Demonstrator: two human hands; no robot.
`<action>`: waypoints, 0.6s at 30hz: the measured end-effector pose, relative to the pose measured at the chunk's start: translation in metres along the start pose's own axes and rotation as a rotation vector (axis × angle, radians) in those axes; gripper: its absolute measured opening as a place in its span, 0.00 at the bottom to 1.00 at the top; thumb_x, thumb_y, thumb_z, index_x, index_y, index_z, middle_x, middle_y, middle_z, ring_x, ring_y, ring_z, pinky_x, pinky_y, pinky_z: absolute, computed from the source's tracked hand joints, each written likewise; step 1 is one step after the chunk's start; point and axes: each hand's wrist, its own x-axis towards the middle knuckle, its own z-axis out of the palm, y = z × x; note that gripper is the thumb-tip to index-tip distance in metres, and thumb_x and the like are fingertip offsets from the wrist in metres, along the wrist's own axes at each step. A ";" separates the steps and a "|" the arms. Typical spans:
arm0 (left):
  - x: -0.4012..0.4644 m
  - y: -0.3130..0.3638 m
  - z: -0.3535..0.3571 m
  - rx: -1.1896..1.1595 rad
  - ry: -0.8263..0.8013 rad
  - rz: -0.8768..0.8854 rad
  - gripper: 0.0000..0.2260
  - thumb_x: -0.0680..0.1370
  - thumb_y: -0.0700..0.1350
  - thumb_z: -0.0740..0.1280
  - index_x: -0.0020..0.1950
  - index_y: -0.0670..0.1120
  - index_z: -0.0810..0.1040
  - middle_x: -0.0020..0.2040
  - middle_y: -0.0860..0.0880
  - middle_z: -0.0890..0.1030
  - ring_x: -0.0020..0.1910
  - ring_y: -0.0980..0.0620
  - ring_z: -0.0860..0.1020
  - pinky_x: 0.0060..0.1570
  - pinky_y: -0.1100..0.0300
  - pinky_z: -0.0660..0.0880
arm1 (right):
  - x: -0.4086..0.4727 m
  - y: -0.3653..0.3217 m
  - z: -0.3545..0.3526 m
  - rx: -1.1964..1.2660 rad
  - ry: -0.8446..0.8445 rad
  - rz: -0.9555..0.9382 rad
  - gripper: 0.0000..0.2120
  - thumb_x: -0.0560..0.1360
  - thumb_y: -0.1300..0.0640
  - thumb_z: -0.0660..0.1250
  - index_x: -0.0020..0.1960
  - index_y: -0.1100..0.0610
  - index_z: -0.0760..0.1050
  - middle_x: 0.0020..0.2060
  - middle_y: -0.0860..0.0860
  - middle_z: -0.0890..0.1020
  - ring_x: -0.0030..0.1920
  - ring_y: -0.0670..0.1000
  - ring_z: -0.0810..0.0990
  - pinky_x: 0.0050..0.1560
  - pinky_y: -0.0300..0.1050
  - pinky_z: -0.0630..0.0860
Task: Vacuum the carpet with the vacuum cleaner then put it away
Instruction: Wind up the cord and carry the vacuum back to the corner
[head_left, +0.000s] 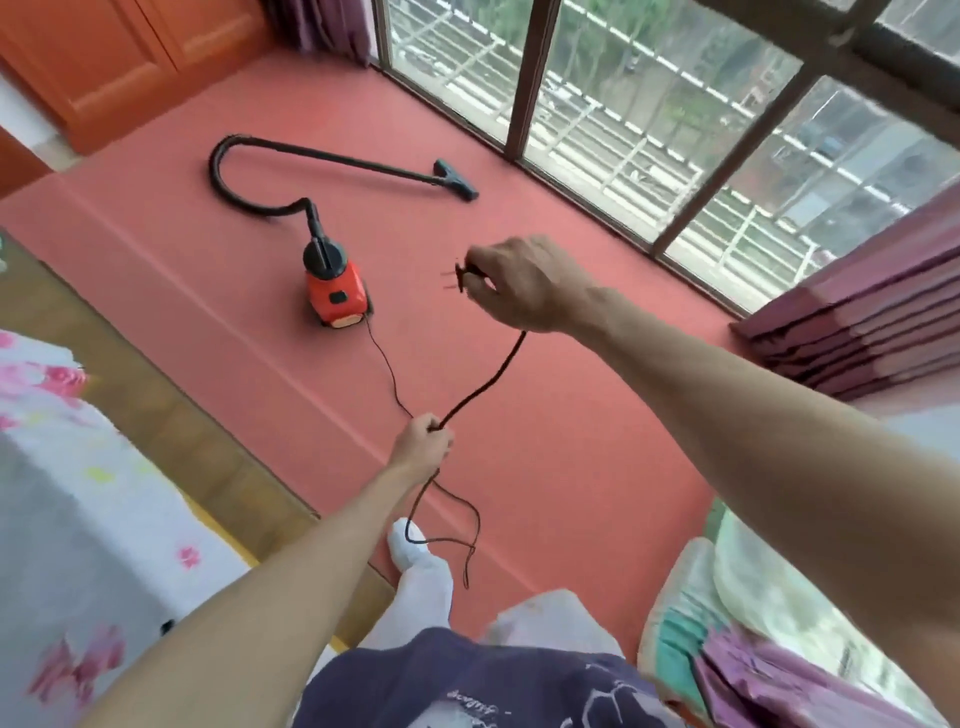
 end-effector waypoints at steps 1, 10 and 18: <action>0.009 0.006 -0.011 -0.033 0.020 -0.026 0.09 0.74 0.38 0.63 0.35 0.46 0.72 0.31 0.48 0.77 0.36 0.48 0.75 0.39 0.58 0.70 | 0.003 0.006 0.011 -0.067 -0.062 -0.074 0.16 0.74 0.50 0.52 0.40 0.59 0.72 0.33 0.58 0.81 0.32 0.62 0.77 0.33 0.49 0.70; 0.050 0.085 -0.091 -0.639 0.197 -0.218 0.08 0.73 0.36 0.60 0.42 0.48 0.76 0.26 0.53 0.70 0.31 0.54 0.70 0.40 0.57 0.69 | 0.013 0.030 0.135 -0.223 -0.565 -0.260 0.14 0.82 0.52 0.55 0.53 0.57 0.77 0.49 0.56 0.84 0.50 0.57 0.82 0.57 0.48 0.69; 0.058 0.192 -0.121 -1.051 -0.035 -0.248 0.18 0.74 0.45 0.60 0.60 0.38 0.76 0.37 0.48 0.75 0.35 0.54 0.74 0.52 0.48 0.72 | 0.014 0.050 0.198 0.223 -0.575 -0.105 0.26 0.80 0.48 0.64 0.71 0.60 0.64 0.50 0.54 0.84 0.53 0.59 0.80 0.60 0.49 0.64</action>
